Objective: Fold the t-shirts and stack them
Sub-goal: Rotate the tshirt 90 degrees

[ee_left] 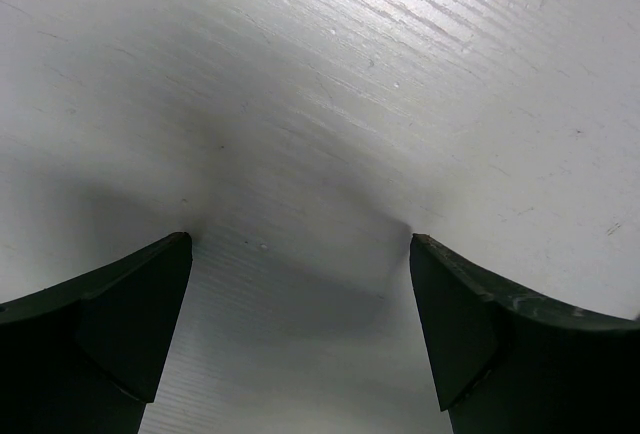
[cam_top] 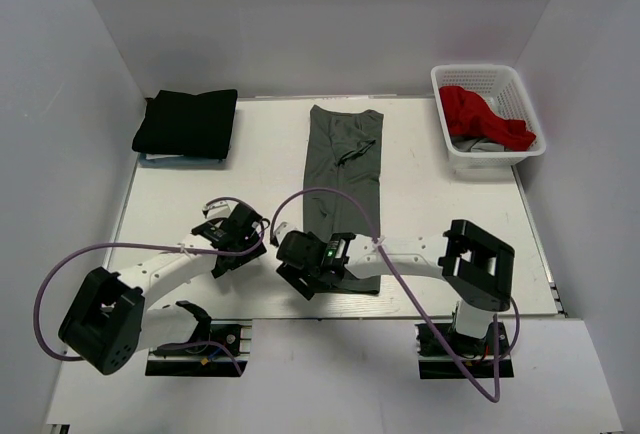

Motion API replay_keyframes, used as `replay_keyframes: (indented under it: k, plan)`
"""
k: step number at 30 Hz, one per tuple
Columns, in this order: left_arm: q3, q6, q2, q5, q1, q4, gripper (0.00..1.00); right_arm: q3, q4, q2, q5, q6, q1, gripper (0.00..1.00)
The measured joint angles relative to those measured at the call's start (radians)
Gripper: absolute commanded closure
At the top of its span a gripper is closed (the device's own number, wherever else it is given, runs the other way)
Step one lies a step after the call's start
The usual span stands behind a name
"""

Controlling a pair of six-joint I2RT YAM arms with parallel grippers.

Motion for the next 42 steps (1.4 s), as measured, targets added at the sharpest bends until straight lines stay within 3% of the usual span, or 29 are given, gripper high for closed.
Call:
replay_keyframes:
  k: [3,7,15,23,29,36,39,41,42]
  plan:
    - [-0.002,-0.002,-0.002,0.002,0.0,0.002,0.0,0.0,0.0,0.029,0.021,0.02,0.004,0.29]
    - [-0.002,-0.002,-0.002,0.003,0.0,0.003,0.0,0.0,0.002,0.038,0.051,0.046,0.004,0.55]
    - [-0.002,0.002,0.003,0.01,0.001,0.011,0.0,0.0,0.019,0.038,0.066,0.087,0.004,0.53]
    - [0.006,0.02,0.02,0.01,0.001,0.012,0.0,0.0,0.024,0.038,0.048,0.105,0.003,0.43]
    - [0.01,0.032,0.032,0.011,0.0,0.016,0.0,0.0,0.038,0.038,0.04,0.118,0.003,0.44]
    - [0.031,0.048,0.067,0.011,0.0,0.021,0.0,0.0,0.041,0.038,0.048,0.149,0.003,0.64]
    - [0.037,0.051,0.076,0.011,0.0,0.025,0.0,-0.001,0.042,0.038,0.058,0.169,0.002,0.67]
    - [0.038,0.057,0.079,0.012,0.001,0.032,0.0,-0.003,0.045,0.035,0.064,0.176,-0.002,0.84]
    - [0.039,0.059,0.082,0.012,0.001,0.037,0.0,-0.007,0.048,0.031,0.068,0.178,-0.004,0.87]
